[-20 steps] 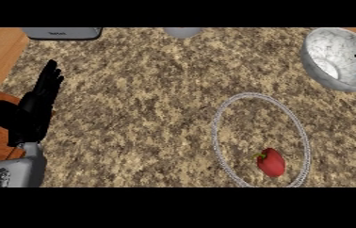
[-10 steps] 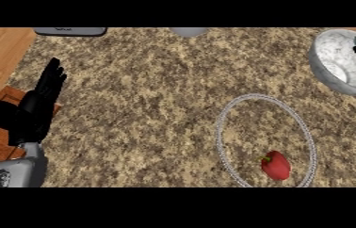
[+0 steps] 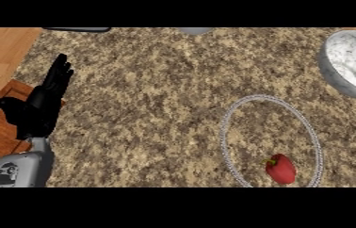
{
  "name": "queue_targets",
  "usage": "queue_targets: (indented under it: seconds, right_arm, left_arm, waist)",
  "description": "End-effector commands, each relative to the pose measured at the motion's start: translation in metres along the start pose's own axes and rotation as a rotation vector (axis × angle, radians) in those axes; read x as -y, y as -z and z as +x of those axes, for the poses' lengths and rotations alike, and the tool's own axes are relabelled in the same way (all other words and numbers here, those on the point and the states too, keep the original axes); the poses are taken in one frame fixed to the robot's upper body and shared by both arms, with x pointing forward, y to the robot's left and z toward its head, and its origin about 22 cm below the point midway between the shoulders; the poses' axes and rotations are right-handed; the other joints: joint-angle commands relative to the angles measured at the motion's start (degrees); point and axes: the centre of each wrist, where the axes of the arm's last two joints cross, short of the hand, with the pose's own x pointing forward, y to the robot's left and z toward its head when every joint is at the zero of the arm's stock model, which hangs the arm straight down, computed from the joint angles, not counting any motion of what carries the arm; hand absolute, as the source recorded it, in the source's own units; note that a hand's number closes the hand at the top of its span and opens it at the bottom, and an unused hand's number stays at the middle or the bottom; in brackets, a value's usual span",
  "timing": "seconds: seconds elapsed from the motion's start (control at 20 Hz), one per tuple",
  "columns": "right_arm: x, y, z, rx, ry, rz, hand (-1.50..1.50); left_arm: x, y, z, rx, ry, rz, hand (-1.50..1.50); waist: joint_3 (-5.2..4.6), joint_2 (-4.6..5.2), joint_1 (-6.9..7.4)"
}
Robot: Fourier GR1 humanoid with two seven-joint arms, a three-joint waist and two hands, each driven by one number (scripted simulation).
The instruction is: Pick the cupcake from the placemat and place it in the bowl
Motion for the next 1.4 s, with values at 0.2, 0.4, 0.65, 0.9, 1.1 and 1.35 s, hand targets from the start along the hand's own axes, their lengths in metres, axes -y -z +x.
queue_targets:
  seconds: [0.2,0.4,0.65,0.9,1.1,1.35]
  right_arm:
    - [-0.004,-0.016,-0.029,-0.05,0.035,0.193,-1.5]
    - [0.001,-0.009,-0.021,0.027,0.289,0.133,-1.5]
    - [0.005,-0.022,-0.04,0.048,0.714,-0.062,-1.5]
    - [0.038,-0.037,-0.056,0.021,0.881,-0.126,-1.5]
    - [0.063,-0.078,-0.093,0.004,0.902,-0.079,-1.5]
    - [0.066,-0.104,-0.113,-0.011,0.931,-0.049,-1.5]
  left_arm:
    - [-0.002,0.007,0.008,0.022,0.005,-0.006,0.0]
    - [0.015,0.005,-0.002,0.001,-0.009,-0.018,0.0]
    - [0.001,0.004,0.001,-0.003,-0.012,0.021,0.0]
    - [0.005,0.003,-0.002,-0.001,-0.008,0.005,0.0]
    - [-0.013,0.001,-0.003,0.006,0.004,0.036,0.0]
    - [-0.009,-0.003,-0.005,0.013,0.0,0.031,0.0]
  waist:
    - [0.2,0.41,0.76]
    - [0.24,0.27,0.19]
    - [0.46,-0.07,-1.09]
    - [0.4,0.42,-0.45]
    - [0.54,0.37,-1.19]
    - [0.7,0.24,-1.36]
